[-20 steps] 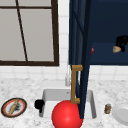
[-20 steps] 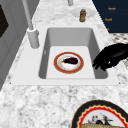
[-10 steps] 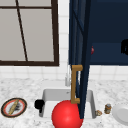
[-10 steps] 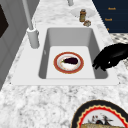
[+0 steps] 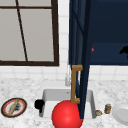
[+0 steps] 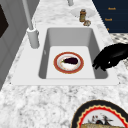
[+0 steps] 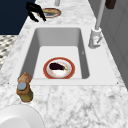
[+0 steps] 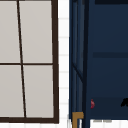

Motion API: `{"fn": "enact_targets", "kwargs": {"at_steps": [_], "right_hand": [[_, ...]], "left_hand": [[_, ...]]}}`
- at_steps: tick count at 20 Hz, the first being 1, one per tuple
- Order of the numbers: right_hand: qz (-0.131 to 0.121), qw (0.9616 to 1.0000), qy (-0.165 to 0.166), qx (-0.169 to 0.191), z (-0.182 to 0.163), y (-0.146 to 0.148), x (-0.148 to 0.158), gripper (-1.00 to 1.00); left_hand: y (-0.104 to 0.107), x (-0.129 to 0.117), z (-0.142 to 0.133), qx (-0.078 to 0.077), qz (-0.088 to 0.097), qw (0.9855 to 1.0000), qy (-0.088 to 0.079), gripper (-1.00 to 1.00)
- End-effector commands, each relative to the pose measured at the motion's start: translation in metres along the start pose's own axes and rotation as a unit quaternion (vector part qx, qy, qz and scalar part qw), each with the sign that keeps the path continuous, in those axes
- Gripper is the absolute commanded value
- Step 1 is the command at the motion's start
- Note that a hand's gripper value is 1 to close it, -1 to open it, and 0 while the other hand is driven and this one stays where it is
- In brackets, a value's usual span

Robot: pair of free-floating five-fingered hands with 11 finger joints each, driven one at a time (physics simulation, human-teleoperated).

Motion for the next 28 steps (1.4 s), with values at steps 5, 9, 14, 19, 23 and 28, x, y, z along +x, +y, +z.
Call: {"fn": "enact_targets", "kwargs": {"at_steps": [5,9,14,19,23,28], "right_hand": [[0.018,0.9997,0.014,-0.005,0.044,0.055,0.048,-1.0],[0.024,0.9996,0.015,-0.003,0.068,0.083,0.072,-1.0],[0.021,0.9997,0.013,0.008,0.093,0.12,0.1,-1.0],[0.006,0.9998,0.008,0.015,0.097,0.158,0.127,-1.0],[-0.008,0.9994,-0.005,0.032,0.088,0.185,0.118,-1.0],[-0.025,0.9977,-0.032,0.055,0.079,0.215,0.122,-1.0]], "left_hand": [[0.0,0.0,0.0,0.0,0.0,1.0,0.0,0.0],[0.0,0.0,0.0,0.0,0.0,1.0,0.0,0.0],[0.0,0.0,0.0,0.0,0.0,1.0,0.0,0.0],[0.0,0.0,0.0,0.0,0.0,1.0,0.0,0.0],[0.0,0.0,0.0,0.0,0.0,1.0,0.0,0.0],[0.0,0.0,0.0,0.0,0.0,1.0,0.0,0.0]]}}
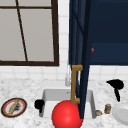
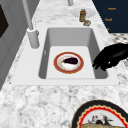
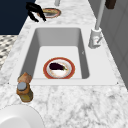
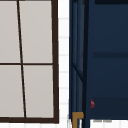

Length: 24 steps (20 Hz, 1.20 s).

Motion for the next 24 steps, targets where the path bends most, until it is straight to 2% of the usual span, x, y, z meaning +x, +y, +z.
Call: {"fn": "enact_targets", "kwargs": {"at_steps": [1,3,13,22,24], "right_hand": [[-0.017,0.9995,-0.008,0.027,-0.01,0.019,0.001,-1.0],[-0.025,0.9991,-0.01,0.034,-0.012,0.029,0.008,-1.0],[-0.003,0.9988,0.016,0.046,-0.046,0.095,0.072,-1.0],[-0.009,0.999,-0.005,0.043,-0.09,0.158,0.076,-1.0],[-0.025,0.9984,-0.014,0.048,-0.092,0.173,0.071,-1.0]], "left_hand": [[0.0,0.0,0.0,0.0,0.0,1.0,0.0,0.0],[0.0,0.0,0.0,0.0,0.0,1.0,0.0,0.0],[0.0,0.0,0.0,0.0,0.0,1.0,0.0,0.0],[0.0,0.0,0.0,0.0,0.0,1.0,0.0,0.0],[0.0,0.0,0.0,0.0,0.0,1.0,0.0,0.0]]}}
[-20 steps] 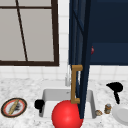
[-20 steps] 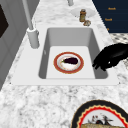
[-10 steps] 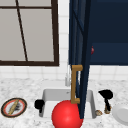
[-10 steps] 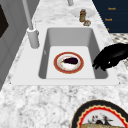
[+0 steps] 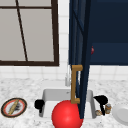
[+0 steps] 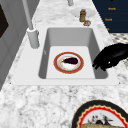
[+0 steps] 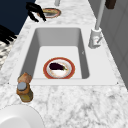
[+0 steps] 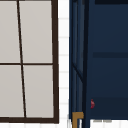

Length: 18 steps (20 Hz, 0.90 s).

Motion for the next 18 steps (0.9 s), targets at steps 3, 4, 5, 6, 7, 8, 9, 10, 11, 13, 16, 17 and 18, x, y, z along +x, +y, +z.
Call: {"fn": "enact_targets", "kwargs": {"at_steps": [3,4,5,6,7,8,9,10,11,13,16,17,18], "right_hand": [[-0.025,0.9995,0.002,0.021,-0.019,0.034,-0.006,-1.0],[-0.027,0.9993,-0.003,0.024,-0.027,0.038,-0.009,-1.0],[-0.029,0.9992,-0.005,0.028,-0.032,0.043,-0.01,-1.0],[-0.032,0.999,-0.005,0.032,-0.037,0.049,-0.011,-1.0],[-0.036,0.9988,-0.009,0.033,-0.043,0.053,-0.011,-1.0],[-0.039,0.9986,-0.012,0.035,-0.05,0.057,-0.013,-1.0],[-0.042,0.9984,-0.015,0.036,-0.058,0.06,-0.014,-1.0],[-0.043,0.9981,-0.017,0.04,-0.067,0.063,-0.017,-1.0],[-0.043,0.9979,-0.017,0.045,-0.076,0.067,-0.021,-1.0],[-0.029,0.9987,-0.009,0.04,-0.097,0.082,-0.028,-1.0],[-0.03,0.9984,-0.008,0.047,-0.12,0.098,-0.031,-1.0],[-0.033,0.998,-0.011,0.052,-0.127,0.104,-0.031,-1.0],[-0.034,0.9979,-0.013,0.054,-0.134,0.109,-0.033,-1.0]], "left_hand": [[0.0,0.0,0.0,0.0,0.0,1.0,0.0,0.0],[0.0,0.0,0.0,0.0,0.0,1.0,0.0,0.0],[0.0,0.0,0.0,0.0,0.0,1.0,0.0,0.0],[0.0,0.0,0.0,0.0,0.0,1.0,0.0,0.0],[0.0,0.0,0.0,0.0,0.0,1.0,0.0,0.0],[0.0,0.0,0.0,0.0,0.0,1.0,0.0,0.0],[0.0,0.0,0.0,0.0,0.0,1.0,0.0,0.0],[0.0,0.0,0.0,0.0,0.0,1.0,0.0,0.0],[0.0,0.0,0.0,0.0,0.0,1.0,0.0,0.0],[0.0,0.0,0.0,0.0,0.0,1.0,0.0,0.0],[0.0,0.0,0.0,0.0,0.0,1.0,0.0,0.0],[0.0,0.0,0.0,0.0,0.0,1.0,0.0,0.0],[0.0,0.0,0.0,0.0,0.0,1.0,0.0,0.0]]}}
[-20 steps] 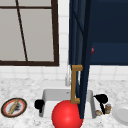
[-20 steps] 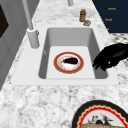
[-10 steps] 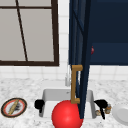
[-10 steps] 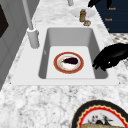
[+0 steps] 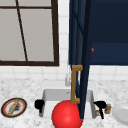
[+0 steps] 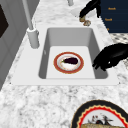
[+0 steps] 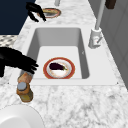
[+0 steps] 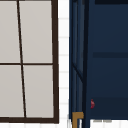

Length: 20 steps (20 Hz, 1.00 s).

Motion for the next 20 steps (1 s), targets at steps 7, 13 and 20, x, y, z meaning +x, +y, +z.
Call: {"fn": "enact_targets", "kwargs": {"at_steps": [7,13,20], "right_hand": [[-0.01,0.9999,-0.004,0.012,-0.074,0.049,-0.014,-1.0],[-0.022,0.9963,-0.011,0.082,-0.113,0.047,-0.027,-1.0],[-0.033,0.9992,-0.011,0.021,-0.062,0.07,-0.009,1.0]], "left_hand": [[0.0,0.0,0.0,0.0,0.0,1.0,0.0,0.0],[0.0,0.0,0.0,0.0,0.0,1.0,0.0,0.0],[0.0,0.0,0.0,0.0,0.0,1.0,0.0,0.0]]}}
